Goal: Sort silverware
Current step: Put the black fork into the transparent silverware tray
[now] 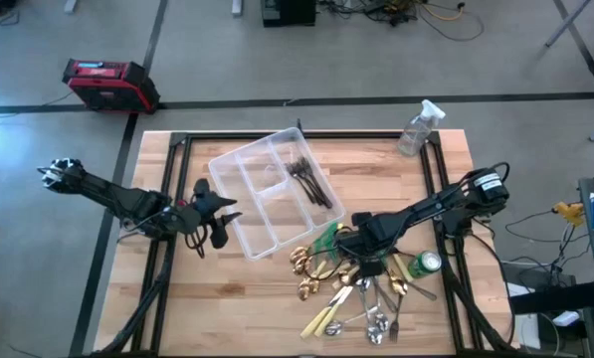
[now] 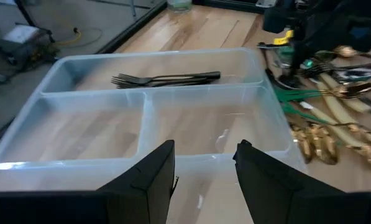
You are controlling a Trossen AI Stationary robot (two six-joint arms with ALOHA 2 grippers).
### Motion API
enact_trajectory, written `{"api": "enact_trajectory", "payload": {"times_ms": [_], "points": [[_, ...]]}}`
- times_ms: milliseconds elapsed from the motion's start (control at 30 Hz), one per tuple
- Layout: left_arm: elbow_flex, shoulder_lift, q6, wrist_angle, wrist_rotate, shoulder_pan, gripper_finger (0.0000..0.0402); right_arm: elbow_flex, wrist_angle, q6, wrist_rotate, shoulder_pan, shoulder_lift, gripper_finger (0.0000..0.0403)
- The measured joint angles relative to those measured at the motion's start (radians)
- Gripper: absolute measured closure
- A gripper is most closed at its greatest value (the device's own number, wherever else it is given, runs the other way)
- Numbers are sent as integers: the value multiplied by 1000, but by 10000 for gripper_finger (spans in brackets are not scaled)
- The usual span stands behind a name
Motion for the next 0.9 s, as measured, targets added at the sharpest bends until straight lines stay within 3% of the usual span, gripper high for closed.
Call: {"api": "enact_trajectory", "payload": {"times_ms": [433, 900], "points": [[-4, -7, 20, -31, -28, 0, 247, 170, -39, -7, -25, -34, -2, 403], [-4, -26, 20, -31, -28, 0, 247, 335, -63, 228, -55, -156, -3, 403]]}}
